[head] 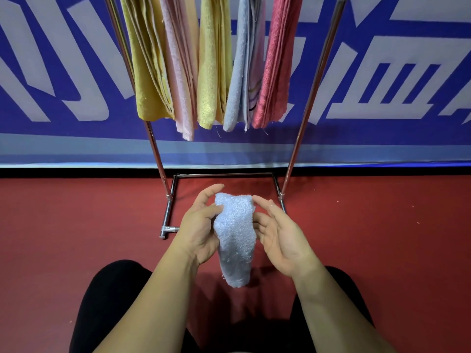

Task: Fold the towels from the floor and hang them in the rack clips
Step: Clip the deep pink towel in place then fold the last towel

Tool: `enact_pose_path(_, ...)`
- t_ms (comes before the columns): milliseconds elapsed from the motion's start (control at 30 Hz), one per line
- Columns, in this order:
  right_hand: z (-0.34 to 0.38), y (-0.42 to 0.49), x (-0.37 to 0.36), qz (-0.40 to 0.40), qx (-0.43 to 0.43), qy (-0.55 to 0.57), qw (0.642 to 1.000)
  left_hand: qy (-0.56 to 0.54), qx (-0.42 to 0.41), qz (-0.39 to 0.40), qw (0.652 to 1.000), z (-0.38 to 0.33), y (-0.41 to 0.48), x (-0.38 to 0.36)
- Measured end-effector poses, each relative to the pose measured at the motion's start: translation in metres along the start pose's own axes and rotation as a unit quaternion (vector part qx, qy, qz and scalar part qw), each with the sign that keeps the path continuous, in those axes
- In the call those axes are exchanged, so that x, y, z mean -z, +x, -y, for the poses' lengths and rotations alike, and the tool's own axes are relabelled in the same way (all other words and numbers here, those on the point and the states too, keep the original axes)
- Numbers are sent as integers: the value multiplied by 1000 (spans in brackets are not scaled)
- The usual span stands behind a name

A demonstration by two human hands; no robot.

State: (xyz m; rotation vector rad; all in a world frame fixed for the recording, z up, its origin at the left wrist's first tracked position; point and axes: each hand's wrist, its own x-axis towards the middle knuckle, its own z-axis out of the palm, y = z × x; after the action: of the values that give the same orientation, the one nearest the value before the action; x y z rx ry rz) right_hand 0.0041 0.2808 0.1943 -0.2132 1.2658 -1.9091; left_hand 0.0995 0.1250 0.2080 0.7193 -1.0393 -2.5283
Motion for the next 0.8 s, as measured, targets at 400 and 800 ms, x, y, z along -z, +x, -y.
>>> enact_pose_path(400, 22, -5, -8, -2, 41, -135, 990, 183, -44, 27, 982, -9, 2, -2)
enact_pose_path(800, 68, 12, -29, -131, 75, -192, 970, 204, 34, 65, 976, -8, -3, -4)
